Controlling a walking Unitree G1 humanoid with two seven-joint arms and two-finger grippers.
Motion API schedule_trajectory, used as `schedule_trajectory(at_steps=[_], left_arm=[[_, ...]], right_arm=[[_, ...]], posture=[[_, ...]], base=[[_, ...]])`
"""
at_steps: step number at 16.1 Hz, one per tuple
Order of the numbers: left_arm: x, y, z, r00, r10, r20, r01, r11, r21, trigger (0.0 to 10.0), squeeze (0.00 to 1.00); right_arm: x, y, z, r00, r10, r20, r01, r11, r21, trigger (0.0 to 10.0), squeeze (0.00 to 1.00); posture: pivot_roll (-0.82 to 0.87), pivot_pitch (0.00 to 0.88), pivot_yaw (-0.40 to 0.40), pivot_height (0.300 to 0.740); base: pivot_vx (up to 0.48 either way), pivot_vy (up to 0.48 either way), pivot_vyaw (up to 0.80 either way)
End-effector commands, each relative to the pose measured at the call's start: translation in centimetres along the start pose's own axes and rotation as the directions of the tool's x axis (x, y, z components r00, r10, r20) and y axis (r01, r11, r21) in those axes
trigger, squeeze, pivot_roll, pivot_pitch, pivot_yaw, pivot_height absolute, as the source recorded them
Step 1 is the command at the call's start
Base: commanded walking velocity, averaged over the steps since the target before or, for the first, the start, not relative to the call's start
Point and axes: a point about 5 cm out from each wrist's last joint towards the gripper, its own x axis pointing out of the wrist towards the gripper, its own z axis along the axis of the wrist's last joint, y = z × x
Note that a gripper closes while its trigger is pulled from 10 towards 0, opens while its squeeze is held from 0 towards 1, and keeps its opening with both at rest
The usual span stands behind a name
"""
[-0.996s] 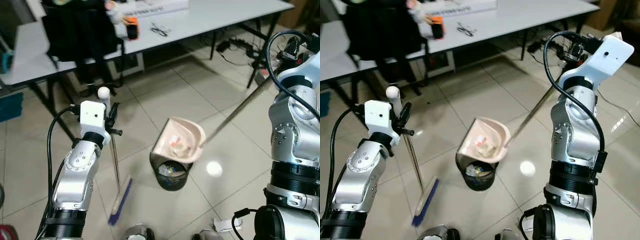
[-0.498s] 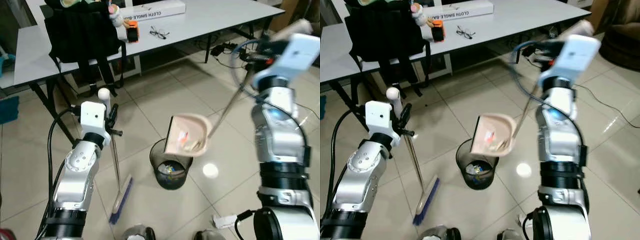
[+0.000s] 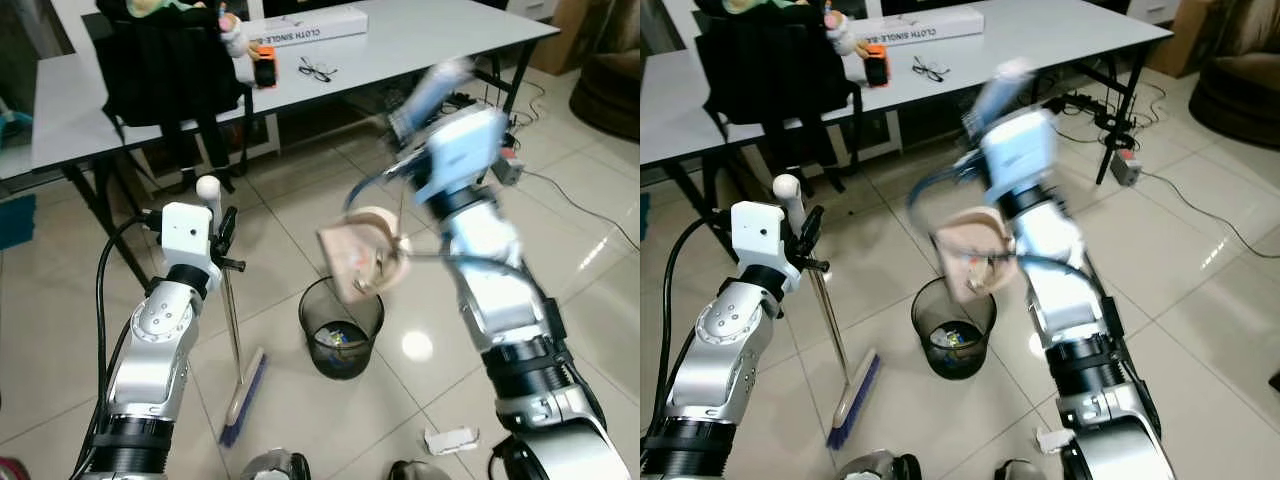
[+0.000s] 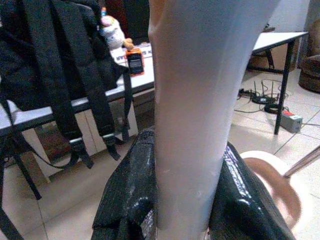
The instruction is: Sweep floor
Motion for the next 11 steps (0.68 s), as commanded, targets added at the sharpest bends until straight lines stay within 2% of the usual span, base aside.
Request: schedule_trajectory(at_steps=[1, 3, 4, 8, 11], left_arm=[[0.3, 0.1, 0.7, 0.999, -0.006, 0.032, 0.006, 1.0, 0.016, 10.0, 0.0], [0.3, 0.0, 0.7, 0.999, -0.017, 0.03, 0.016, 1.0, 0.018, 10.0, 0.0], [0.3, -0.1, 0.7, 0.999, -0.02, 0.03, 0.019, 1.0, 0.018, 10.0, 0.0], [0.4, -0.1, 0.6, 0.999, -0.026, 0.027, 0.025, 1.0, 0.019, 10.0, 0.0], [0.4, -0.1, 0.6, 0.999, -0.025, 0.027, 0.024, 0.999, 0.02, 10.0, 0.0]], right_arm=[[0.1, 0.7, 1.0, 0.993, 0.087, 0.075, -0.081, 0.993, -0.087, 10.0, 0.0], [-0.6, 2.5, 0.6, 0.969, 0.238, 0.061, -0.227, 0.962, -0.152, 10.0, 0.0], [-0.8, 3.0, 0.5, 0.961, 0.27, 0.055, -0.258, 0.954, -0.155, 10.0, 0.0], [-1.0, 3.7, 0.3, 0.952, 0.302, 0.056, -0.294, 0.949, -0.116, 10.0, 0.0], [-0.8, 3.1, 0.3, 0.948, 0.316, 0.041, -0.294, 0.916, -0.273, 10.0, 0.0]], posture=[[-0.02, 0.044, 0.072, 0.74], [-0.03, 0.049, 0.077, 0.74], [-0.03, 0.05, 0.077, 0.74], [-0.03, 0.055, 0.077, 0.74], [-0.02, 0.053, 0.077, 0.74]], base=[[0.0, 0.0, 0.0], [0.0, 0.0, 0.0], [0.0, 0.0, 0.0], [0.0, 0.0, 0.0], [0.0, 0.0, 0.0]])
